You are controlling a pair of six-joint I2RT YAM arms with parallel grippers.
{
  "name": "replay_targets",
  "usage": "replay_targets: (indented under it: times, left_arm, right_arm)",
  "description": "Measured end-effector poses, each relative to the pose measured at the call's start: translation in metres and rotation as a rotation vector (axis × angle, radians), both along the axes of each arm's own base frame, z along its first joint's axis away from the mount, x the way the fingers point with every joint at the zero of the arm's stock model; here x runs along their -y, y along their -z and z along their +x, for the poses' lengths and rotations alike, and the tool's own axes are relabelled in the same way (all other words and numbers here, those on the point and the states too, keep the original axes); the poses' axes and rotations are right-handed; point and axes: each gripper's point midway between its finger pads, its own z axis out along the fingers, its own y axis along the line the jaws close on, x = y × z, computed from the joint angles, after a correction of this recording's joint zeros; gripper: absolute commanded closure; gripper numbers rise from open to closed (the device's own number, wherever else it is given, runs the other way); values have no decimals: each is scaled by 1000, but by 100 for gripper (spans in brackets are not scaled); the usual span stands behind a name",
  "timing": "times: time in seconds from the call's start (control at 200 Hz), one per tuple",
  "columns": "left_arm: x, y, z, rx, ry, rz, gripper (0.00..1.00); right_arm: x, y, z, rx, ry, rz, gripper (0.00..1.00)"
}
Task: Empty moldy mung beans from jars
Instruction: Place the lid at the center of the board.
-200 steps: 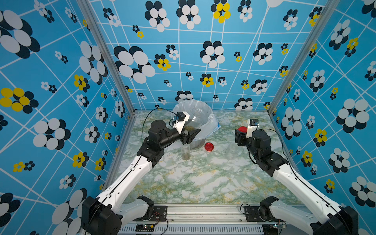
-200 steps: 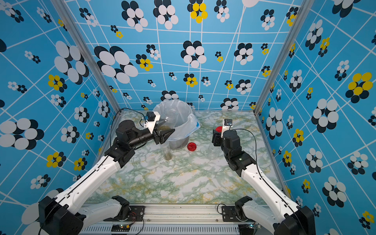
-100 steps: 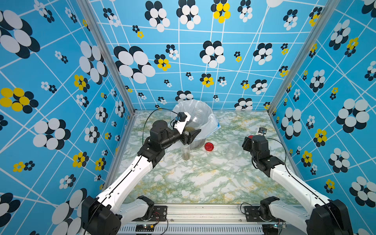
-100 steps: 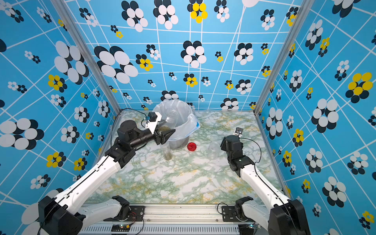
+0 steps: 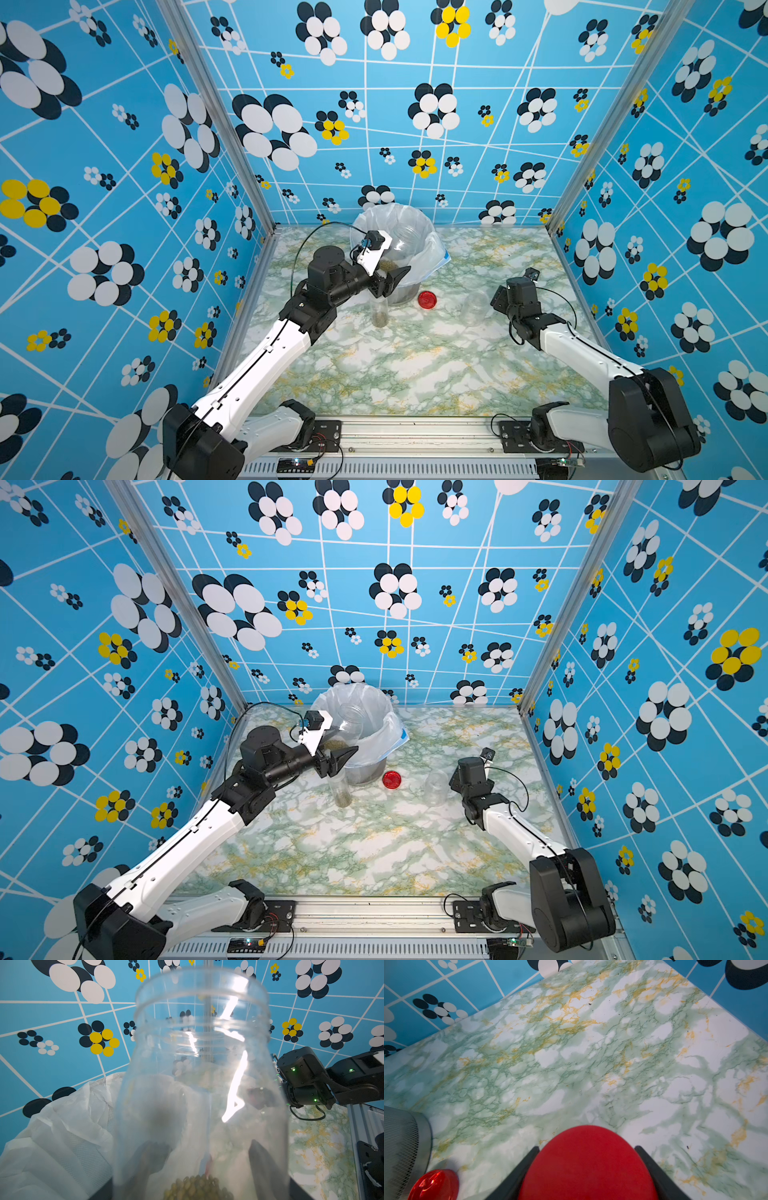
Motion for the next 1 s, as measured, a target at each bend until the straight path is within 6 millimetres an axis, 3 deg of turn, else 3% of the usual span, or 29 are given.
replay_targets:
  times: [0.045, 0.115, 0.18, 0.36, 0.515, 0.645, 0.78, 0.999]
  left_arm:
    - [0, -2, 0, 2, -1, -1, 35]
    - [-1, -4, -2, 3, -2, -1, 34]
    - [-1, -5, -4, 3, 0, -1, 34]
    - [-2, -8, -5, -16, -5, 10, 34]
    - [-2, -15, -5, -21, -13, 9, 34]
    - [-5, -8, -4, -62, -34, 32, 34]
    - [-7, -2, 1, -110, -60, 64, 34]
    - [-16, 6, 13, -179, -141, 128, 36]
  right_arm:
    - [0, 6, 1, -18, 10, 8, 14]
    - [0, 14, 2, -46, 16, 10, 13]
    - [0, 20, 2, -62, 17, 15, 5]
    - [-2, 21, 2, -69, 9, 17, 5]
    - [-2, -4, 4, -6, 0, 23, 5]
    - [-4, -32, 7, 68, -13, 33, 6]
    - [-8, -46, 10, 98, -43, 35, 7]
    - [-38, -64, 14, 114, -175, 44, 1]
